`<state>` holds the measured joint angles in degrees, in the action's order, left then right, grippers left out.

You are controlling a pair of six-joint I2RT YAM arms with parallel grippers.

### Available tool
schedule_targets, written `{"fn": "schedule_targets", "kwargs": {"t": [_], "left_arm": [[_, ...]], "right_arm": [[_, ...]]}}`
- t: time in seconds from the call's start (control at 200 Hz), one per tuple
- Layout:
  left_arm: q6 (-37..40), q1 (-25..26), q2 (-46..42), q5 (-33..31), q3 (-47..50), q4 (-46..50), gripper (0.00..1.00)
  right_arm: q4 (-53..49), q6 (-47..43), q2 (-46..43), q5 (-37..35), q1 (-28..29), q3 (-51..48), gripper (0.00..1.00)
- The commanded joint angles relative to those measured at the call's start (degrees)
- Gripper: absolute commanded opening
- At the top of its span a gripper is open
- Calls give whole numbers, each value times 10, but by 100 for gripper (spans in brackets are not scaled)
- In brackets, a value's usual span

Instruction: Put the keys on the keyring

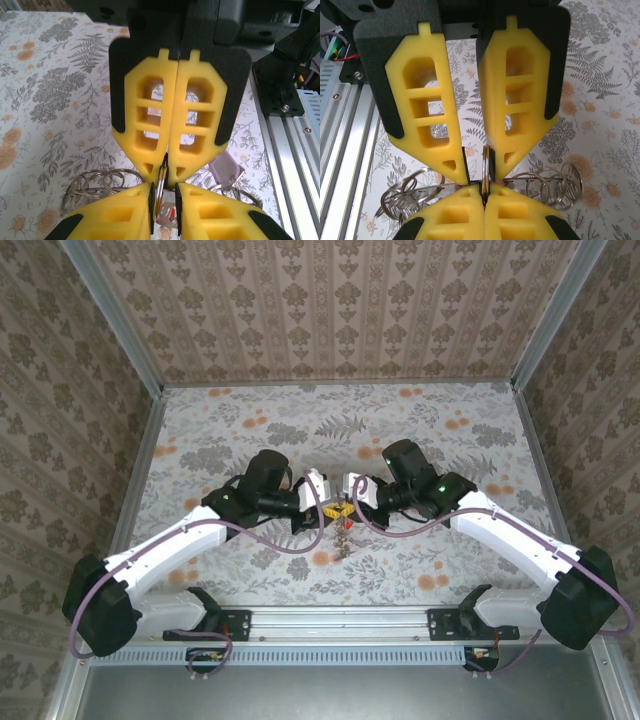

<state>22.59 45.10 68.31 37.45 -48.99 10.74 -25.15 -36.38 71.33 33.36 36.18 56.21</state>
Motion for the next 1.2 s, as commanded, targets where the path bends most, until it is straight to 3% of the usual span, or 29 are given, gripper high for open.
{"fn": "schedule_targets", "kwargs": {"t": [0.0, 0.105, 0.175, 0.335, 0.475, 0.565, 0.655, 0.885, 1.195], "left_arm": [[19, 6, -2, 5, -19, -2, 15], [22, 6, -7, 7, -20, -2, 13], [28, 6, -8, 14, -20, 1, 0], [35, 6, -6, 35, -20, 2, 0], [14, -3, -35, 78, 18, -69, 0], [-12, -20, -55, 158, 47, -135, 0], [-26, -24, -63, 182, 57, -158, 0], [-44, -24, -62, 177, 69, -186, 0], [-66, -24, -48, 178, 78, -225, 0]], "right_arm": [[3, -17, 2, 11, 5, 21, 0], [-4, -23, 2, 9, 6, 20, 0], [-3, -24, 1, 8, 6, 18, 0], [13, -14, -5, 24, 5, 11, 0], [53, -1, -29, 70, -16, -24, 19], [68, 6, -46, 104, -37, -49, 21], [75, 10, -59, 125, -45, -63, 21], [81, 19, -66, 173, -46, -60, 22], [48, -4, -105, 153, -48, -56, 27]]}}
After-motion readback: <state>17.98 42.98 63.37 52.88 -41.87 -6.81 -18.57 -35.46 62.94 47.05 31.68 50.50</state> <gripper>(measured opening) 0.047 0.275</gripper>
